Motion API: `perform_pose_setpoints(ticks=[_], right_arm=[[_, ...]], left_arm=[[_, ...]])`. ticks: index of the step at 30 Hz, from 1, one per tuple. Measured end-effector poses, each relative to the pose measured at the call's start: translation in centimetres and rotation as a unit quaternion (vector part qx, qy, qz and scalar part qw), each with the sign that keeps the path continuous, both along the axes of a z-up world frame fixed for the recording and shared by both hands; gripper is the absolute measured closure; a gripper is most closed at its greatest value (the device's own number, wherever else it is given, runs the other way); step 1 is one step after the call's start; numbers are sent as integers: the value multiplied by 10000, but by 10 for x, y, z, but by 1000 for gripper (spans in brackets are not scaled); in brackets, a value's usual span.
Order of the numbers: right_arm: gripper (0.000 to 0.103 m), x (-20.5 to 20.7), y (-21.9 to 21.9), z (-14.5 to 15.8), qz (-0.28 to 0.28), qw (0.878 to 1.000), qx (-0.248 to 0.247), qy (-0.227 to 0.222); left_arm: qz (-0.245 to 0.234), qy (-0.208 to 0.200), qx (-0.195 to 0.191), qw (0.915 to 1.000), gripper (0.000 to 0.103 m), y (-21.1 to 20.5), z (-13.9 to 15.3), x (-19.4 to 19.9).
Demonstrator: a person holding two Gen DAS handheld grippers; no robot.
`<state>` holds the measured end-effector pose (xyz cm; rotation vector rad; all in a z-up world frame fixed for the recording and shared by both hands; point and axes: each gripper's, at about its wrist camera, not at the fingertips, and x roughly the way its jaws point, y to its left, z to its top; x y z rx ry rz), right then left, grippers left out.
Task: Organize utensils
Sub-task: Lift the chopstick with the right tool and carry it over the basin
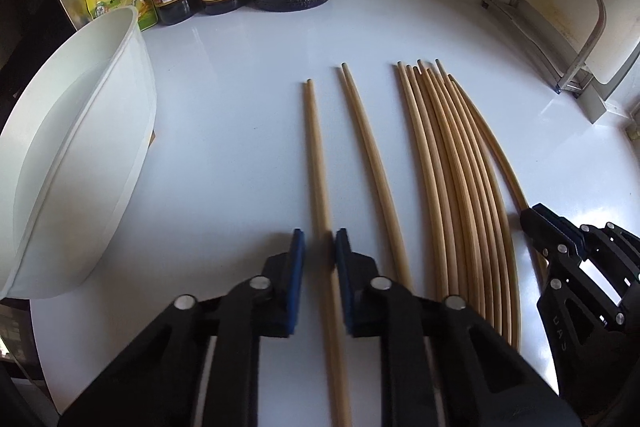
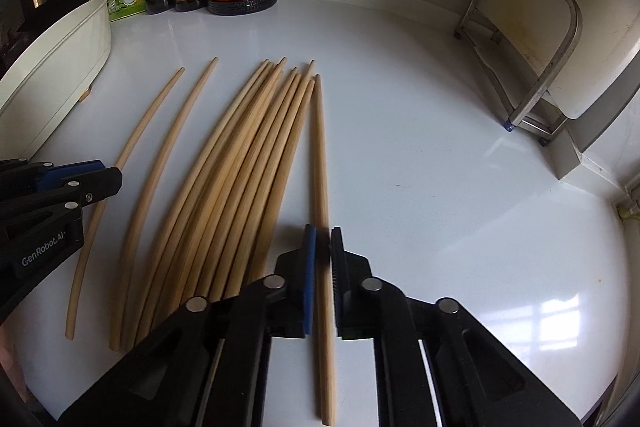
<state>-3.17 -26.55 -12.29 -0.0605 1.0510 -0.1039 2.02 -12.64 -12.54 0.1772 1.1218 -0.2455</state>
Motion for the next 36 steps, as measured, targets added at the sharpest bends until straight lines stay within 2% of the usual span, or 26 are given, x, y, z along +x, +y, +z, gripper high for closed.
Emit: perform_pose_setpoints(ticks=[11,19,27,32,36], right_arm=[[96,-8,-22,11,-445,9959,781,-63],[96,-9,-11,51,-533,9923,1087,-260],[96,12,42,100,-226,9890,1338,-586],[96,42,96,120,173,9849,1549,-752],[96,72,142,128,490,9805,1765,-712]], left_arm=[[-133,219,-175,9995,95,6,6,1],[-256,-30,-349,9991,95,19,50,1],[-85,-466,-605,9970,95,70,107,19],[214,-761,-522,9955,95,126,135,33],[503,-869,-347,9943,95,174,138,46]])
